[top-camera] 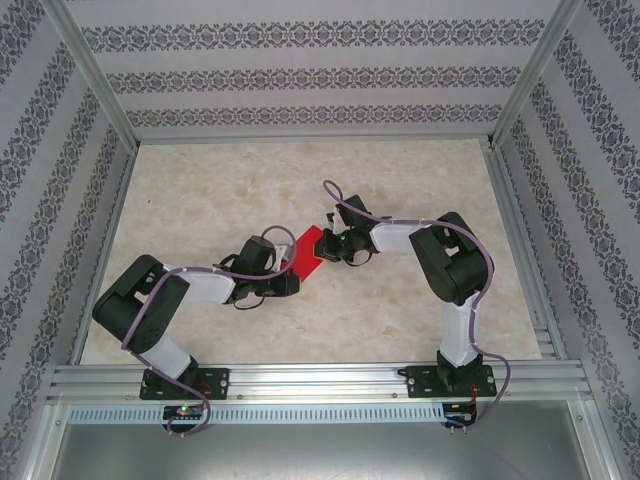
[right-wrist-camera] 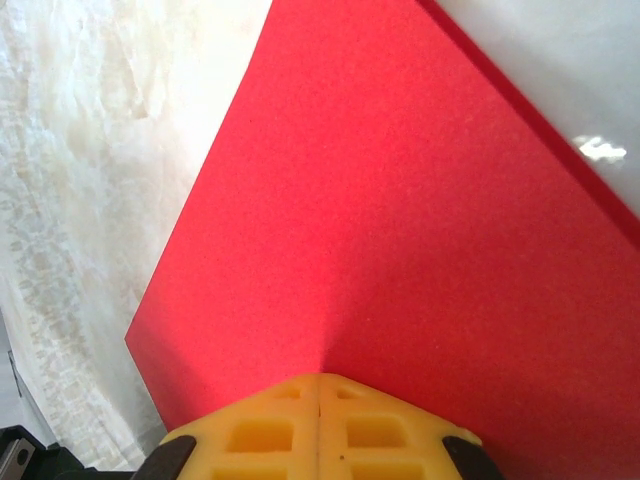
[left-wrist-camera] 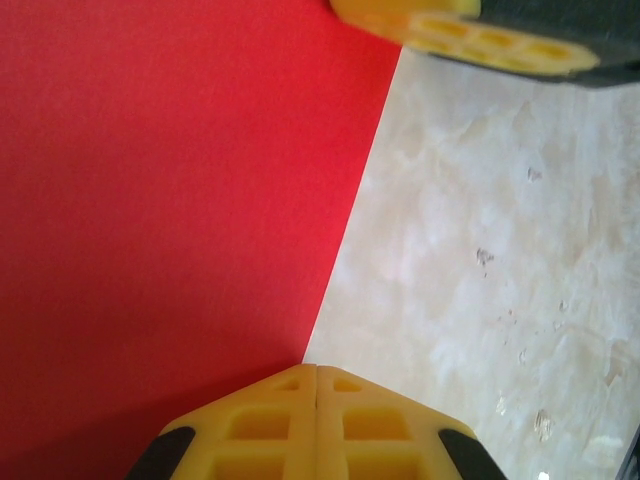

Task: Fold a paper plane with a square sheet of paper (pick it up from the middle)
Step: First fold in half a square sheet of paper at the center of the table, then rotate the paper at the center of the table.

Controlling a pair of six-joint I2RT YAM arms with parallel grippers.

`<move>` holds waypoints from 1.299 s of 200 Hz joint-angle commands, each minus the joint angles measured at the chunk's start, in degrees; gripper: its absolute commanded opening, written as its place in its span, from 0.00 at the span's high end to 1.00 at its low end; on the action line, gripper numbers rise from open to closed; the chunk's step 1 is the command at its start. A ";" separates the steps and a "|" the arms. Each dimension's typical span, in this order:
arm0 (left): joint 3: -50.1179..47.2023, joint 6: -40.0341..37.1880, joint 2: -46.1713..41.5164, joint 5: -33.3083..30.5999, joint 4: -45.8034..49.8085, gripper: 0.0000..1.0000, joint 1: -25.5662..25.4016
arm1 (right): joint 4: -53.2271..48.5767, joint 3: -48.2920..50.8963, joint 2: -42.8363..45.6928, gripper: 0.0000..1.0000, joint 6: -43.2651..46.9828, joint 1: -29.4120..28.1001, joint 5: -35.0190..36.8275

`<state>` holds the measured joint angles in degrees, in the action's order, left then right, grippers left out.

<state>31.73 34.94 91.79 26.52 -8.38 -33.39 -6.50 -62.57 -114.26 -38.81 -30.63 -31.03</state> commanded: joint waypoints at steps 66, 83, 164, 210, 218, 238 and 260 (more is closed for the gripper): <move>4.93 -3.14 -9.28 -0.89 25.61 0.96 3.87 | -9.22 -3.53 -0.35 1.00 4.82 0.30 6.81; 8.07 -3.00 -12.46 -1.58 26.66 0.90 6.99 | -10.78 -6.57 2.18 1.00 4.42 -0.41 7.68; 14.06 2.56 -12.22 -10.85 28.54 0.48 21.42 | -21.48 -23.14 -4.49 0.78 -4.25 -10.36 19.75; 15.13 2.17 -11.09 -11.91 31.49 0.37 26.37 | -24.91 -28.47 -9.10 0.76 -3.50 -14.83 20.13; 15.10 2.19 -11.10 -11.91 31.57 0.35 26.93 | -26.05 -29.40 -10.01 0.75 -3.22 -15.38 20.08; 15.37 1.74 -11.33 -10.31 32.33 0.33 27.76 | -28.46 -30.72 -11.63 0.75 -2.72 -16.24 20.25; 15.06 2.57 -12.38 -8.47 31.02 0.28 27.76 | -31.96 -31.27 -12.13 0.75 -0.33 -17.38 19.75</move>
<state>45.43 36.71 80.31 16.01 22.26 -6.20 -33.01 -91.79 -125.75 -41.71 -46.87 -12.05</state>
